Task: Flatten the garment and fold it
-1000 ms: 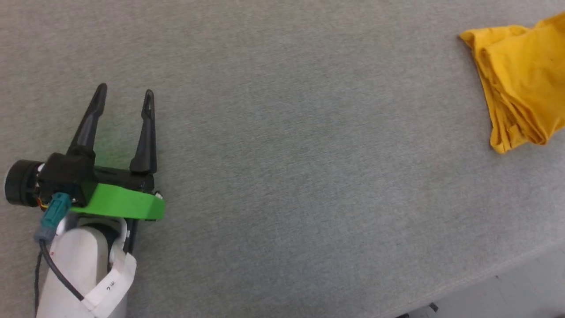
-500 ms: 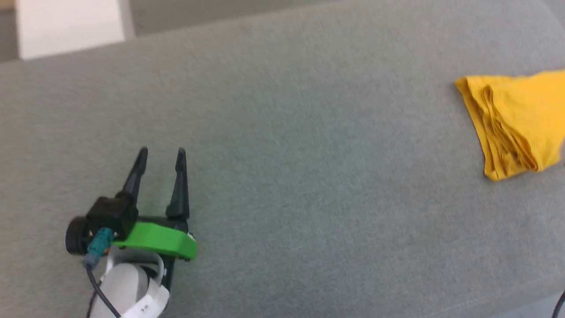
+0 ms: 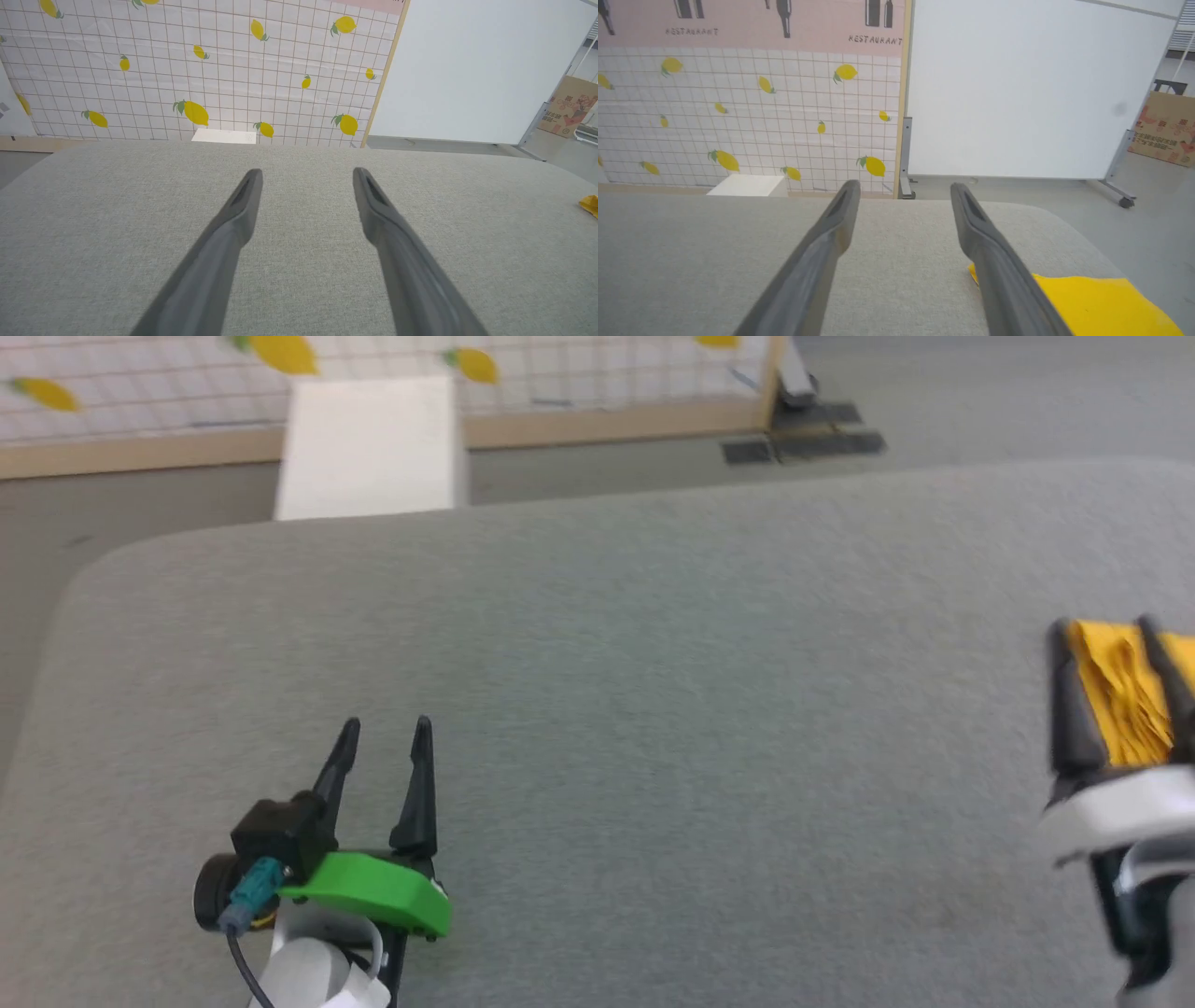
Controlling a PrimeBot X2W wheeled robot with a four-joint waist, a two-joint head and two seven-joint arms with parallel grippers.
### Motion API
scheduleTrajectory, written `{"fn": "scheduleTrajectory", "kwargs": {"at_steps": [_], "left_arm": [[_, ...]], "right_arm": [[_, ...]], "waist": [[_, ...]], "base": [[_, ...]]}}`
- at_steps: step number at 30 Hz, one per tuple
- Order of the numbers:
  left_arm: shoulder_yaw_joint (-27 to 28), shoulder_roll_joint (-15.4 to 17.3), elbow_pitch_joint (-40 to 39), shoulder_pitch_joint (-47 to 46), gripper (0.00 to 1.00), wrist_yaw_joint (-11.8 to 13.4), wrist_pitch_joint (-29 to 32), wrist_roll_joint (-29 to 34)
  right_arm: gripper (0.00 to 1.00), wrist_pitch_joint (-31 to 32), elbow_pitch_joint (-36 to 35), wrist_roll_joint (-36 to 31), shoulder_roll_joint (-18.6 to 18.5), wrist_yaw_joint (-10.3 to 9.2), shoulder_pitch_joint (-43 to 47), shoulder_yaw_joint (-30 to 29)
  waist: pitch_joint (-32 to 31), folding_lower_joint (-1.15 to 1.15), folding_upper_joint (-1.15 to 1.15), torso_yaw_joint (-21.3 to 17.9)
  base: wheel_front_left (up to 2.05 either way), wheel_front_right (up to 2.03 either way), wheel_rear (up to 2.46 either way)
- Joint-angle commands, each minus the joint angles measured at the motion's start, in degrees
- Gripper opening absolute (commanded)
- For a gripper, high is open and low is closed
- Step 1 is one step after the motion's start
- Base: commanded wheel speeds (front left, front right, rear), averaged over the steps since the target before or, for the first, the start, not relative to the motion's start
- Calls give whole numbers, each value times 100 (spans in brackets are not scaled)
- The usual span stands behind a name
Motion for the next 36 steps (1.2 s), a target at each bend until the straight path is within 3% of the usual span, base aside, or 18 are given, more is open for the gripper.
{"fn": "scheduleTrajectory", "kwargs": {"at_steps": [1, 19, 36], "left_arm": [[0, -24, 39, 66, 100, -18, -20, -34], [-129, -85, 226, 254, 100, 5, -21, 15], [-122, -95, 278, 357, 100, 30, -21, -38]], "right_arm": [[100, -11, -107, 60, 52, -10, 177, 50], [100, -403, -2, -106, 578, -10, 1198, 172], [100, -503, 73, 34, 640, -10, 1319, 214]], "waist": [[-424, 0, 0, 480], [-552, 0, 0, 846], [-564, 0, 0, 809]], "base": [[0, 0, 0], [0, 0, 0], [0, 0, 0]]}}
